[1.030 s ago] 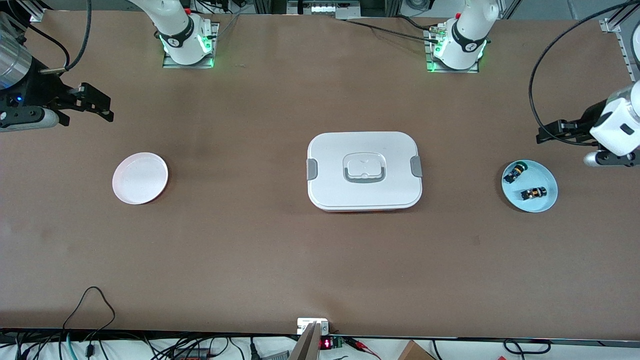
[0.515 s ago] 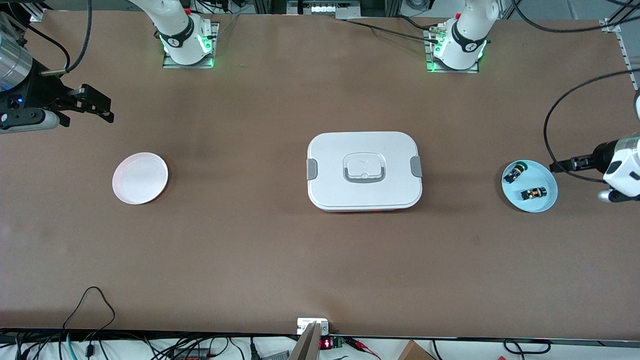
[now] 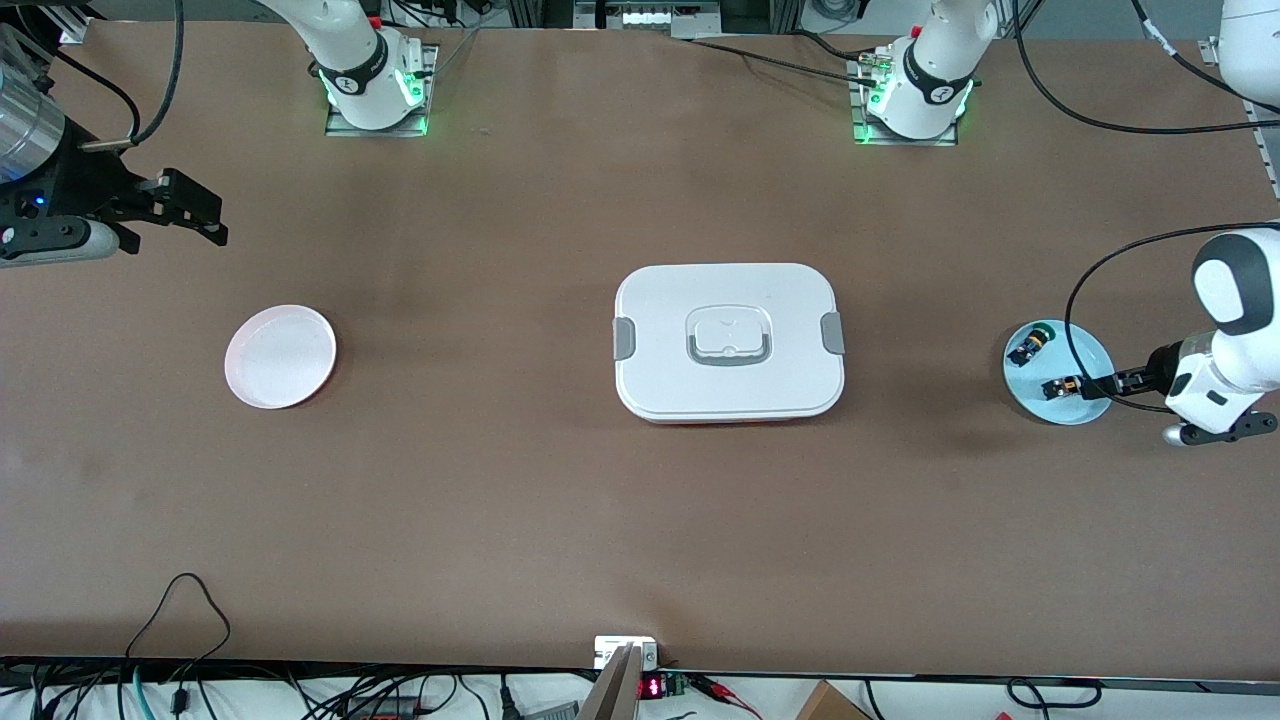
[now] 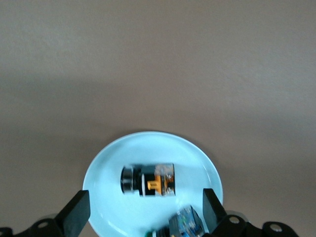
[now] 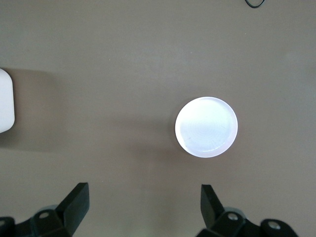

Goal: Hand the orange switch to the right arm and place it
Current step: 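Lower the left gripper over the orange switch in the blue dish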

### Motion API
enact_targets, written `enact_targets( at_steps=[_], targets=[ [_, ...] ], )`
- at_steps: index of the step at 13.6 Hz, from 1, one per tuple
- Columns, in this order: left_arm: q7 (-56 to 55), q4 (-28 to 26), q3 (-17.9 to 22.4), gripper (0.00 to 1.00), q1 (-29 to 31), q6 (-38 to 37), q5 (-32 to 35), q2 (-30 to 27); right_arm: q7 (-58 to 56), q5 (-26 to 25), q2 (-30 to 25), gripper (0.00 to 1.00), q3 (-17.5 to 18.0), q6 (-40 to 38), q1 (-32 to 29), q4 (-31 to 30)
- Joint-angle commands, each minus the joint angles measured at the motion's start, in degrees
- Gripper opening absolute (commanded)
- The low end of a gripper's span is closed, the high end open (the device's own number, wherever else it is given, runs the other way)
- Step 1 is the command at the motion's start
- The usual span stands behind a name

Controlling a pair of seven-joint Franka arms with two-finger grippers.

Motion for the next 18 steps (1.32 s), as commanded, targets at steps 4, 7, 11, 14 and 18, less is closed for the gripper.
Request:
enact_targets(
  at_steps=[4, 7, 11, 14, 18],
  targets=[
    [3.9, -7.1, -0.5, 1.00, 2.0, 12.0, 0.9, 1.4, 0.2, 0.1, 0.3, 1.00, 0.1, -0.8, -0.4, 1.1],
    [3.9, -8.6, -0.6, 1.00, 2.0, 13.9, 0.8, 1.8, 0.2, 0.1, 0.3, 1.00, 0.1, -0.7, -0.7, 1.1],
    [3.8, -8.9, -0.9, 1.00, 2.0, 14.0, 0.7, 2.5, 0.2, 0.1, 0.3, 1.00, 0.1, -0.6, -0.6, 1.1],
    [3.8, -8.9, -1.0, 1.00, 2.1, 14.0, 0.5, 3.1, 0.2, 0.1, 0.3, 1.00, 0.1, -0.6, -0.7, 1.1],
    [3.9, -8.9, -1.0, 0.87, 2.3, 13.9, 0.2, 4.1, 0.2, 0.1, 0.3, 1.00, 0.2, -0.6, -0.6, 1.1]
  ],
)
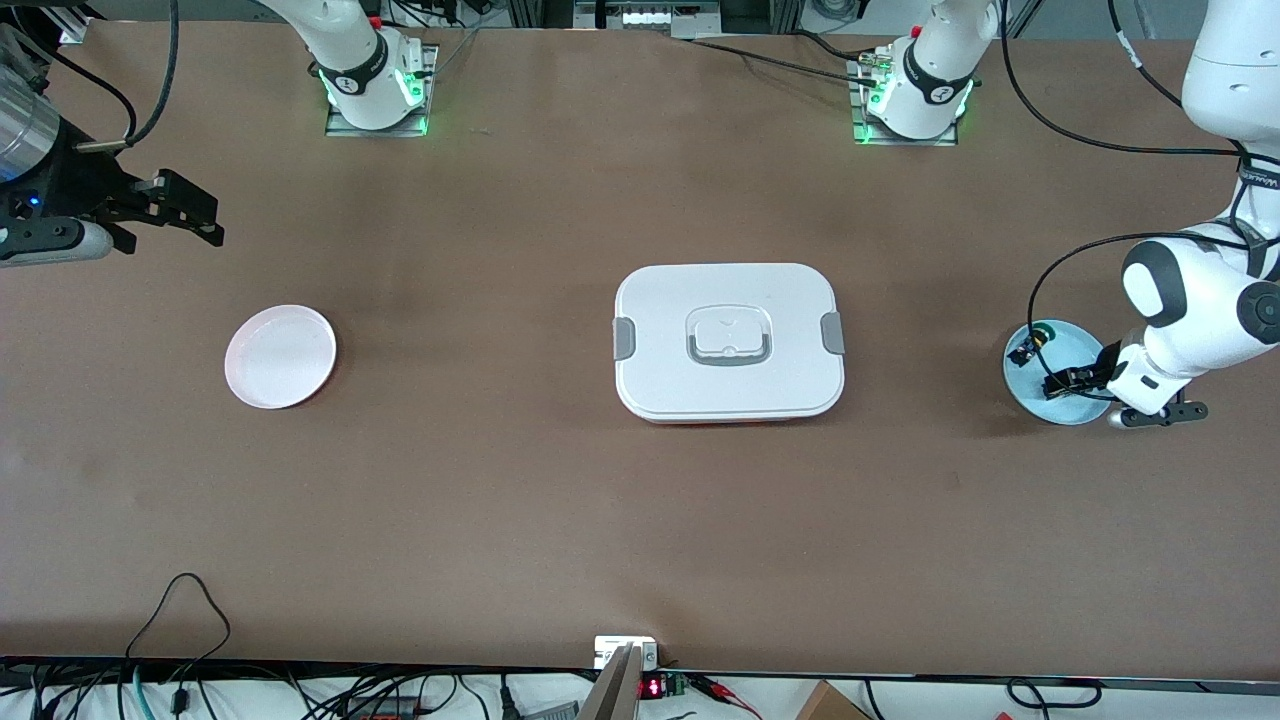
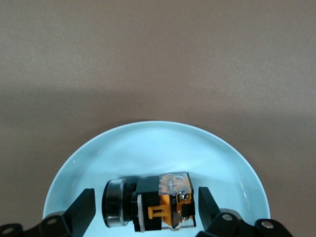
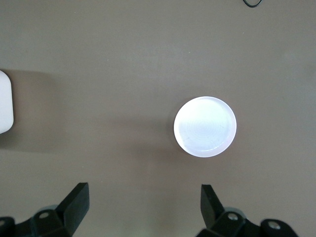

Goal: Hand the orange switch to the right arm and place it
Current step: 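Close the left gripper on the orange switch and lift it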

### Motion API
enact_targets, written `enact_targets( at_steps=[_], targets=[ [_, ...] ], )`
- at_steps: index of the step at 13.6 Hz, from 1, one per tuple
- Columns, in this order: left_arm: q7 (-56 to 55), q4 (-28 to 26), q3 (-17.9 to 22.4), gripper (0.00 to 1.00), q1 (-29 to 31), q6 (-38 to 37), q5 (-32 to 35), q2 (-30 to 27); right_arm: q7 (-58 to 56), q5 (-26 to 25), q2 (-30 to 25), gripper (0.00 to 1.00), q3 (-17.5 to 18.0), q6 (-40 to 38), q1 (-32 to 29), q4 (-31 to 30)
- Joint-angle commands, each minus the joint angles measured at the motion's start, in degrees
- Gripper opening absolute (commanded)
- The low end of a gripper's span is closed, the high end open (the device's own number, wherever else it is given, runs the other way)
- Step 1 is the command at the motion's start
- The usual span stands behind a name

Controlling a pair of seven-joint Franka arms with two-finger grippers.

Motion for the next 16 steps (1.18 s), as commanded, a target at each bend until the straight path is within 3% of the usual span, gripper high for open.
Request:
enact_targets(
  at_steps=[1, 5, 8, 16],
  targets=[
    [0.9, -0.2, -0.6, 0.75, 0.8, 0.2, 0.2, 0.4, 0.2, 0.1, 0.3, 1.00, 0.2, -0.5, -0.3, 1.1],
    [0.8, 0.1, -0.6, 0.47, 0.7, -0.1, 0.2, 0.3, 0.2, 0.1, 0.3, 1.00, 0.1, -0.6, -0.3, 1.1],
    [1.3, 1.5, -0.7, 0.46, 0.7, -2.6, 0.4, -0.6, 0.2, 0.1, 0.3, 1.00, 0.1, -0.7, -0.4, 1.1],
    [2.6, 20.8, -4.6, 0.46, 0.0, -39.4, -4.2, -2.2, 0.2, 0.1, 0.3, 1.00, 0.1, -0.9, -0.4, 1.1]
  ],
)
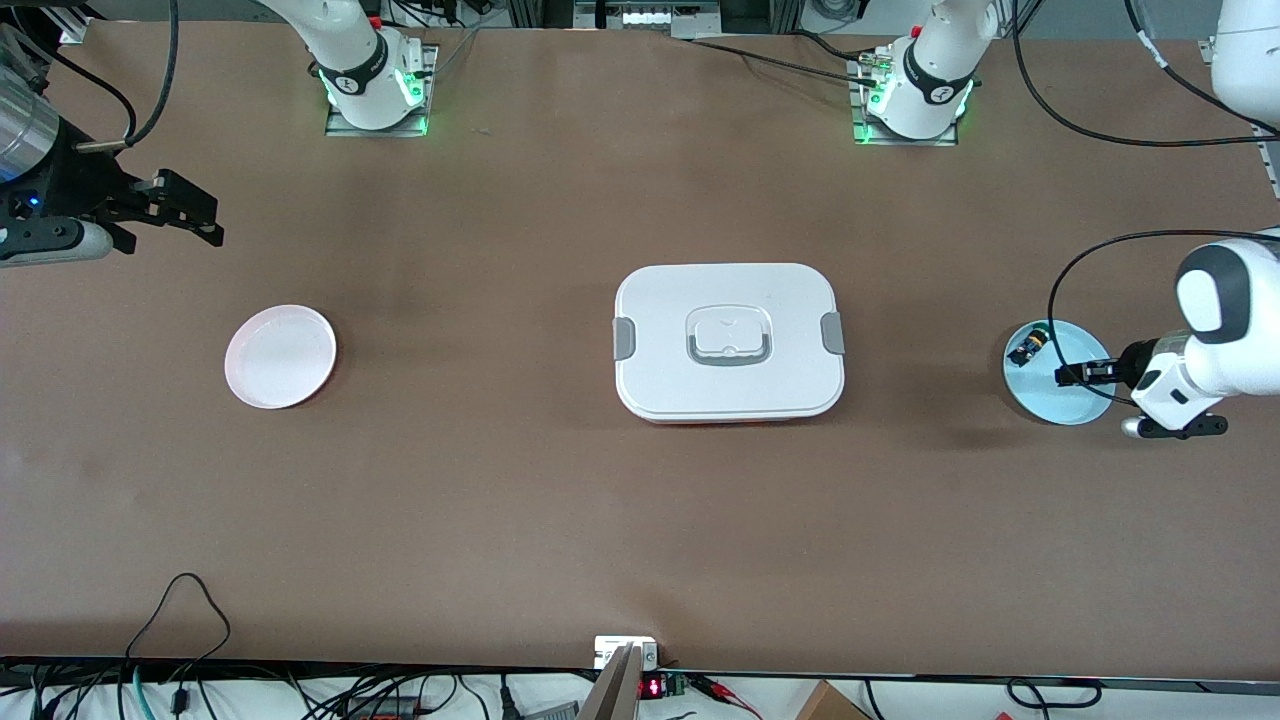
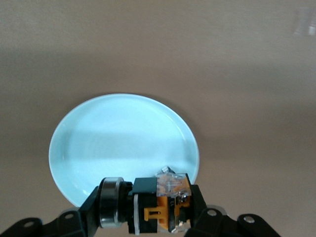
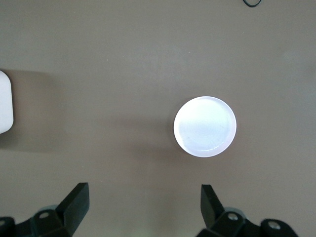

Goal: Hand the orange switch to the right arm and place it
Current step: 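Carry the orange switch with the left gripper over the white box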

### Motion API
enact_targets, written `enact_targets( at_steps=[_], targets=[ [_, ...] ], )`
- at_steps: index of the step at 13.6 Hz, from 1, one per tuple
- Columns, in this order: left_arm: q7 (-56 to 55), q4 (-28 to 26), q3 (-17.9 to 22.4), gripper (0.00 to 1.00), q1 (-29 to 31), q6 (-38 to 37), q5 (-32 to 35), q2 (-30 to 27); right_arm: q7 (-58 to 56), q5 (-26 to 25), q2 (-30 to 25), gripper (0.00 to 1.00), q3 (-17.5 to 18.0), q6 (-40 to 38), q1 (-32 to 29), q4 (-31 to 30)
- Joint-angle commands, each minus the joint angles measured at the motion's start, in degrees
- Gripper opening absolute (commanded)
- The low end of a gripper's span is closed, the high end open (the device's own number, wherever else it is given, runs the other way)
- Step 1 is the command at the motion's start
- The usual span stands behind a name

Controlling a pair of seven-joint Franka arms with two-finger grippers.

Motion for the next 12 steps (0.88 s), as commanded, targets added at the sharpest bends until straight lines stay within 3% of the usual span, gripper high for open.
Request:
enact_targets(
  at_steps=[1, 5, 12],
  targets=[
    [1.7, 6.3, -1.5, 0.45, 0.1, -10.4, -5.7, 0.1, 0.2, 0.1, 0.3, 1.00, 0.1, -0.9, -0.3, 1.1],
    [2.3, 8.2, -7.2, 0.38, 0.6, -15.2, -14.9, -1.3, 0.2, 0.0, 0.3, 1.00, 0.1, -1.0, -0.4, 1.0],
    [9.3, 8.5, -23.4, 0.32, 0.9, -15.2, -19.4, -4.3, 0.0, 0.1, 0.3, 1.00, 0.1, -0.3, -0.4, 1.1]
  ],
)
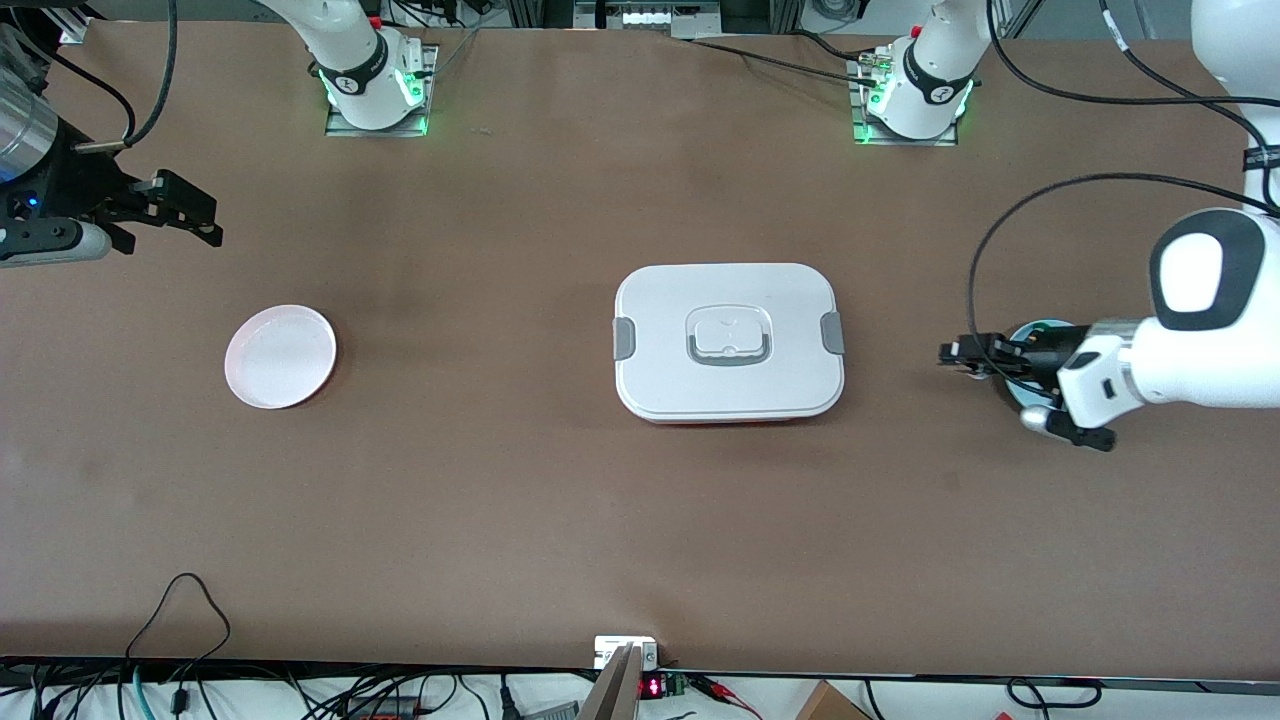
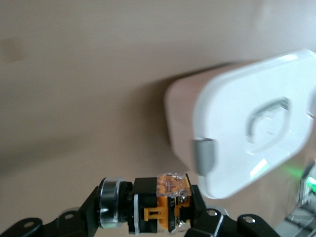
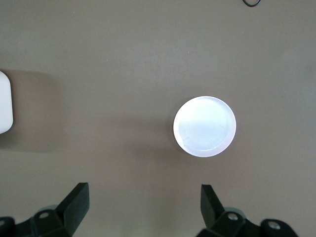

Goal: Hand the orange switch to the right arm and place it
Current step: 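Carry the orange switch with the left gripper over the white box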

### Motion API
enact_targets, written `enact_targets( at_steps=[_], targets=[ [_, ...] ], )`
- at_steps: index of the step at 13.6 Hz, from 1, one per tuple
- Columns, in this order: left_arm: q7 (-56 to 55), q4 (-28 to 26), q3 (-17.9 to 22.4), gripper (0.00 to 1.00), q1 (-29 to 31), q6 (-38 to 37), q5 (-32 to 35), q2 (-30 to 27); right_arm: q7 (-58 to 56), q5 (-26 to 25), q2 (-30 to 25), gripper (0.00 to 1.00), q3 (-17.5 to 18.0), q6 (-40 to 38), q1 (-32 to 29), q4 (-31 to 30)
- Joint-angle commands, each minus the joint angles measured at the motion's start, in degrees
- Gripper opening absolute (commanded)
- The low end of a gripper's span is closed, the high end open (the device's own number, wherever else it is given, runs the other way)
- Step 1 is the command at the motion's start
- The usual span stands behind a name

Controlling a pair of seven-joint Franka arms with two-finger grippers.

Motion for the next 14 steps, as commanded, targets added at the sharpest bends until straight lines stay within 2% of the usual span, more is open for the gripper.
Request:
enact_targets(
  at_steps=[1, 9, 14],
  targets=[
    [8.4, -0.6, -5.0, 0.32, 1.0, -1.1, -4.7, -1.0, 0.0, 0.3, 0.6, 1.00, 0.3, -0.2, -0.2, 1.1],
    [45.7, -3.0, -6.4, 0.30, -4.1, 0.4, -34.6, 2.7, -0.9, 4.3, 5.5, 1.00, 0.1, -1.3, -1.9, 2.4],
    [67.9, -5.1, -7.0, 0.27, -6.9, 6.1, -46.2, 2.0, -1.4, 5.2, 6.6, 1.00, 0.6, -3.6, -0.9, 2.7]
  ],
)
